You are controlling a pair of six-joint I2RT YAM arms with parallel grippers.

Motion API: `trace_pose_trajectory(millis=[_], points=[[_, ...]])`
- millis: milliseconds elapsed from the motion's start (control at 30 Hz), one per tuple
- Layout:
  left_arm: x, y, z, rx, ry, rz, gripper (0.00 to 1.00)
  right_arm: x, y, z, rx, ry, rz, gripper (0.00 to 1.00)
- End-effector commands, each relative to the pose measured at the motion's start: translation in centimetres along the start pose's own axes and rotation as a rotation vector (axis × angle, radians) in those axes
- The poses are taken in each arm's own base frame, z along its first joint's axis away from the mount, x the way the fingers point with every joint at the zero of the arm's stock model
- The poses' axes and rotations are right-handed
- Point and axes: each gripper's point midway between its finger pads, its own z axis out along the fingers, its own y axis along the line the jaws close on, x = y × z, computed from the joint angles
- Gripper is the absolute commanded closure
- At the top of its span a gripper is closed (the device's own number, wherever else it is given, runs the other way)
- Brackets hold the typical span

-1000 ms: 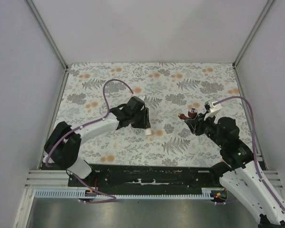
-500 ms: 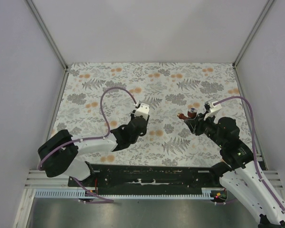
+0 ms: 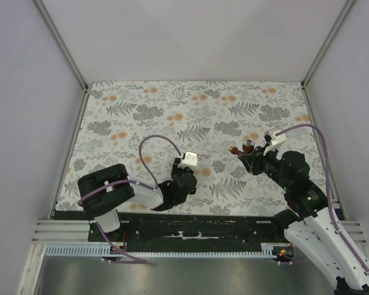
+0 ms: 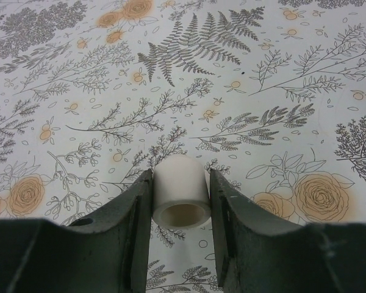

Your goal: Install the water faucets

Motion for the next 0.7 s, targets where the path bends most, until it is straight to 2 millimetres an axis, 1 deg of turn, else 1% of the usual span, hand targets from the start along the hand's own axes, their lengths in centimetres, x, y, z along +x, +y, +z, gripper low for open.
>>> trace_pose_trajectory(millis=[0, 133, 300, 333, 400, 433, 533, 600, 667], points=[[-1.7, 0.7, -0.4, -0.107, -0.104, -0.131, 0.98, -1.7, 0.3, -0.1, -0.012, -0.064, -0.013, 1.0], [-0.7, 0.1, -0.7, -0.094, -0.092, -0.137, 0.98, -1.7, 0.3, -0.1, -0.013, -0.064, -0.009, 1.0], [0.1, -0.3, -1.3, -0.067, -0.066, -0.179, 0.86, -1.9, 0.4, -0.4, -0.013, -0.072, -0.01, 1.0], [0.3, -0.6, -1.4, -0.052, -0.057, -0.185, 0.83, -1.8, 0.4, -0.4, -0.013, -0.072, -0.012, 1.0], [0.5, -0.8, -1.5, -0.04, -0.048, -0.189, 0.71, -1.8, 0.4, -0.4, -0.011, -0.069, -0.009, 1.0], [0.3, -0.8, -1.5, -0.038, -0.05, -0.193, 0.63, -1.8, 0.4, -0.5, -0.012, -0.072, -0.01, 1.0], [0.3, -0.8, -1.8, -0.032, -0.043, -0.2, 0.47, -1.8, 0.4, -0.6, -0.012, -0.071, -0.011, 1.0], [0.0, -0.6, -1.9, -0.043, -0.035, -0.194, 0.41, -1.8, 0.4, -0.6, -0.011, -0.071, -0.011, 1.0], [-0.2, -0.7, -1.9, -0.048, -0.016, -0.178, 0.39, -1.9, 0.4, -0.6, -0.012, -0.074, -0.013, 1.0]])
